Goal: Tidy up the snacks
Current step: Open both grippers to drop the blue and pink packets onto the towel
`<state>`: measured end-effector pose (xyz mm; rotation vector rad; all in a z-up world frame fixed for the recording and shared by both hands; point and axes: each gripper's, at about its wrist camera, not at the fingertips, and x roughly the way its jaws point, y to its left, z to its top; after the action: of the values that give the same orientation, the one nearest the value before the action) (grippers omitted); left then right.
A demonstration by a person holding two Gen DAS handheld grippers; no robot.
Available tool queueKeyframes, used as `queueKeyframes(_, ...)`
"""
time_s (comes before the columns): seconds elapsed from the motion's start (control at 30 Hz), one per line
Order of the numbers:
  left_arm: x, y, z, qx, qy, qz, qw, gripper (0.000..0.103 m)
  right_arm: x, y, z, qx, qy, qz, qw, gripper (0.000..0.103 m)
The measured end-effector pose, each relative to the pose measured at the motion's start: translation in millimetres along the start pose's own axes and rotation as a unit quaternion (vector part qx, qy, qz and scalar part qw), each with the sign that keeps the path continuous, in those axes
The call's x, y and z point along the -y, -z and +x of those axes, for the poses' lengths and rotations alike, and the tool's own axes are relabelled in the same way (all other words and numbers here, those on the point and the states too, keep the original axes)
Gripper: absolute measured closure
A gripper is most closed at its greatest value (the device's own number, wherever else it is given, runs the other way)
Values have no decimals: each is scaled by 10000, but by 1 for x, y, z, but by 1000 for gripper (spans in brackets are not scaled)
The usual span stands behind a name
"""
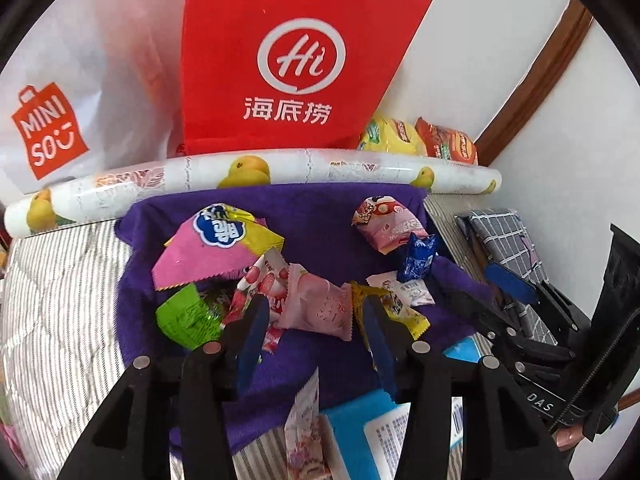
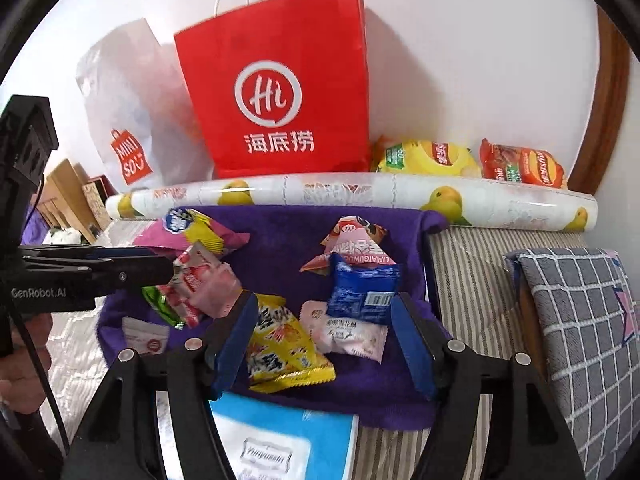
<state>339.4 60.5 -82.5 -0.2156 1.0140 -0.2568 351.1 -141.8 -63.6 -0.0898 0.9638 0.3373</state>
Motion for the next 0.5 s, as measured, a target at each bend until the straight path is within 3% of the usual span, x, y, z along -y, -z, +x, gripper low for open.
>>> queueKeyframes(0.23, 2, 20, -30, 119, -36, -22, 9999, 55, -12, 12, -33, 29, 134, 113, 9998, 34)
queueKeyframes(0.5, -8, 54, -62, 220, -73, -218, 9995, 51, -31, 44, -76, 71, -3, 93, 9999, 34)
